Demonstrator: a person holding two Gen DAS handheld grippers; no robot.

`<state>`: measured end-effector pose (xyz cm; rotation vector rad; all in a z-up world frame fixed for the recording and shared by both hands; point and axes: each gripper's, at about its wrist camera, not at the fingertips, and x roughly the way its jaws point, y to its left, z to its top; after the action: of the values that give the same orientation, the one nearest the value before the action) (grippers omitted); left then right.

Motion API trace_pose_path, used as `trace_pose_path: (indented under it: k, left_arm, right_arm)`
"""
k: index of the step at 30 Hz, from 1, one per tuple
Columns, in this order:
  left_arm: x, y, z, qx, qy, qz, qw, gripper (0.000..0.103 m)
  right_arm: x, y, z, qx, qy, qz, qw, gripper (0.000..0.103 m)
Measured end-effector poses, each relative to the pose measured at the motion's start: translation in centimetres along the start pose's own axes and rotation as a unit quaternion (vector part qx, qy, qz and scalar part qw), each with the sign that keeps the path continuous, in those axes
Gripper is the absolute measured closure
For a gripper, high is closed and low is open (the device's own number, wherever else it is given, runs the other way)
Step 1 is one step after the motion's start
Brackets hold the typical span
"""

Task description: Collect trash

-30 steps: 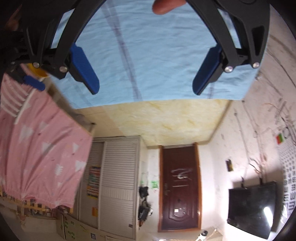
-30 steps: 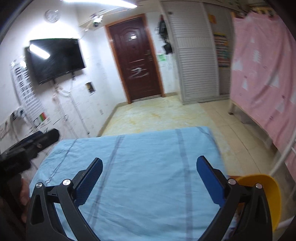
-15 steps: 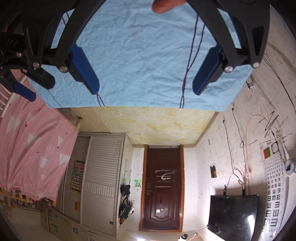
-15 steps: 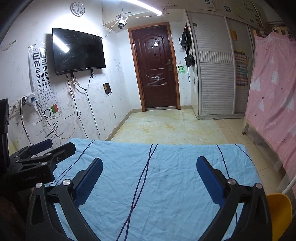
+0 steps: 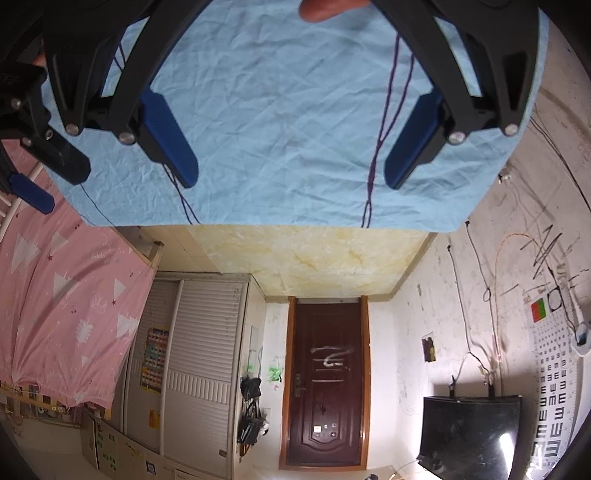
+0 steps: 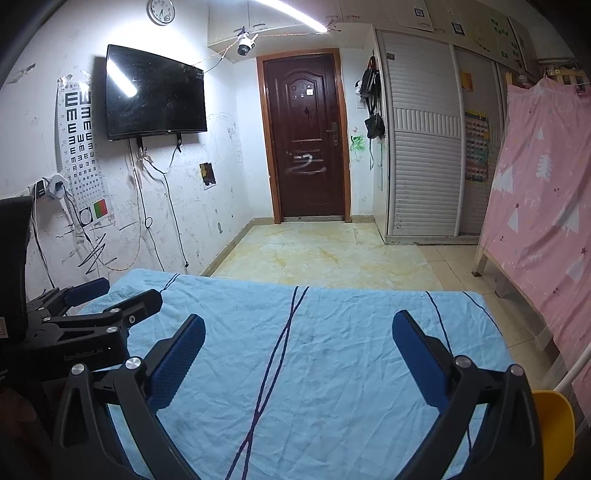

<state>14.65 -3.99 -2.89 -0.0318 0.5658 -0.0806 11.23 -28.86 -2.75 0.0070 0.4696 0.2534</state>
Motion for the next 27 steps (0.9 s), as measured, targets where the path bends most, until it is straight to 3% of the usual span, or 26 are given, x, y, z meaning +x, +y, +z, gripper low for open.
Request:
trace_pose_path:
  k: [27]
  left_arm:
    - [0.16, 0.58, 0.09, -0.005, 0.004, 0.001, 1.0, 0.006]
  right_arm:
    - [-0.15, 0.42, -0.29, -0.001, -0.001, -0.008, 1.0, 0.009]
